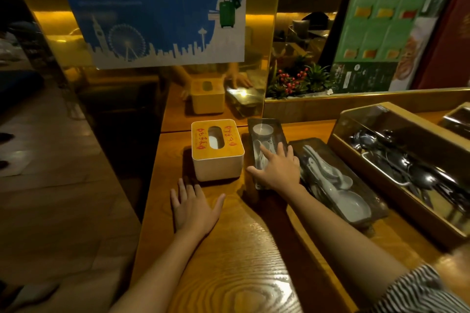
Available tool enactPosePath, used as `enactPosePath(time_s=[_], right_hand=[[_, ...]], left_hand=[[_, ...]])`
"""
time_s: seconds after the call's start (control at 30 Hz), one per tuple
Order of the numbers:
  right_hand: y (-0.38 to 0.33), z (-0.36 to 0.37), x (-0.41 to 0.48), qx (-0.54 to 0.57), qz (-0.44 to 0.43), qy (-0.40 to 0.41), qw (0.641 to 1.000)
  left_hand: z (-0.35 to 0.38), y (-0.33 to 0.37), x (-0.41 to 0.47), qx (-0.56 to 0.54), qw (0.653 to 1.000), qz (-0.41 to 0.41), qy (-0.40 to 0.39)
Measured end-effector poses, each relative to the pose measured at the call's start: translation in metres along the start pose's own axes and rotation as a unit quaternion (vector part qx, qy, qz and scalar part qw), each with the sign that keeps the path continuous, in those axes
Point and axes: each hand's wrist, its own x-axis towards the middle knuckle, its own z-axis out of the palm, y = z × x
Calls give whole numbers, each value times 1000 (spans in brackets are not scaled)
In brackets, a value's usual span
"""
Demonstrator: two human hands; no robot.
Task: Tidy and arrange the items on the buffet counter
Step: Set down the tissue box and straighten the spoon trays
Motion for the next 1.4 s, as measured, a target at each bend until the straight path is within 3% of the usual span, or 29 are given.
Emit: enactPosePath(time_s=[0.6,0.83,0.93,1.07,1.4], right_hand=[[22,-2,-10,-15,-71,6,997],[68,-17,-68,56,-9,102,993],[127,-27,-109,8,30,62,998],[169,-30,-136,-31,-47,-10,998],[149,-18,-80,-25,-46,8,999]], left_hand=[[-2,0,-3,12,1000,-2,7],[3,1,-5,14,1000,-5,6],[6,4,-13,17,1000,-1,10],[7,6,-18,19,1000,-1,10],[10,4,-15,22,1000,-4,8]])
